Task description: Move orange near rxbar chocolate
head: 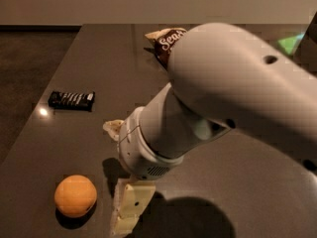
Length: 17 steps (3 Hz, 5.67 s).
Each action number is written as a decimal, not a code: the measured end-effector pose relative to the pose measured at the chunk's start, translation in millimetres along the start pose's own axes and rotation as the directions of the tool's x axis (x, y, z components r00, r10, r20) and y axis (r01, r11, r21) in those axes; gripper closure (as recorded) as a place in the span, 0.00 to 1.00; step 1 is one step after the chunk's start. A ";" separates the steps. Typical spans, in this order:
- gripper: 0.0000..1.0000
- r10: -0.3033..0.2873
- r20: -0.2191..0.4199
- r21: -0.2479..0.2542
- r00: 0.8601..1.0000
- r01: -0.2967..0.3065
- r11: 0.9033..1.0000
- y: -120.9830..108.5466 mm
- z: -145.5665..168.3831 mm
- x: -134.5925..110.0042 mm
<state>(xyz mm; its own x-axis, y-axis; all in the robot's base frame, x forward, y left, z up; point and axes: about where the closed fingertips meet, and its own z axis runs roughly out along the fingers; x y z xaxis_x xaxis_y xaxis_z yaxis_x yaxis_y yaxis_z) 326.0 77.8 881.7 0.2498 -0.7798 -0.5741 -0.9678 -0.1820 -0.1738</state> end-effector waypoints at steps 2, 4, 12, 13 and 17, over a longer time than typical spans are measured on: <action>0.00 -0.029 -0.005 -0.039 1.000 0.029 0.999 7.0 37.8 -17.9; 0.00 -0.049 -0.017 -0.065 0.999 0.048 0.997 10.8 56.1 -30.9; 1.00 0.328 -0.051 0.188 0.943 -0.313 0.931 -159.7 37.4 2.8; 0.88 0.358 -0.049 0.234 0.932 -0.338 0.912 -177.5 47.5 2.4; 0.00 0.348 -0.093 0.219 0.933 -0.322 0.921 -196.1 80.0 10.9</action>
Offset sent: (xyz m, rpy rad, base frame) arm -0.0152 0.0561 -0.0364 -0.0197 0.0355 0.0710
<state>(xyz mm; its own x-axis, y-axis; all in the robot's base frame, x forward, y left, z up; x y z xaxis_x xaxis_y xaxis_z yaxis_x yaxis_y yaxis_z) 520.9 152.9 845.6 -0.1067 -0.8462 -0.5221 -0.9651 0.2145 -0.1505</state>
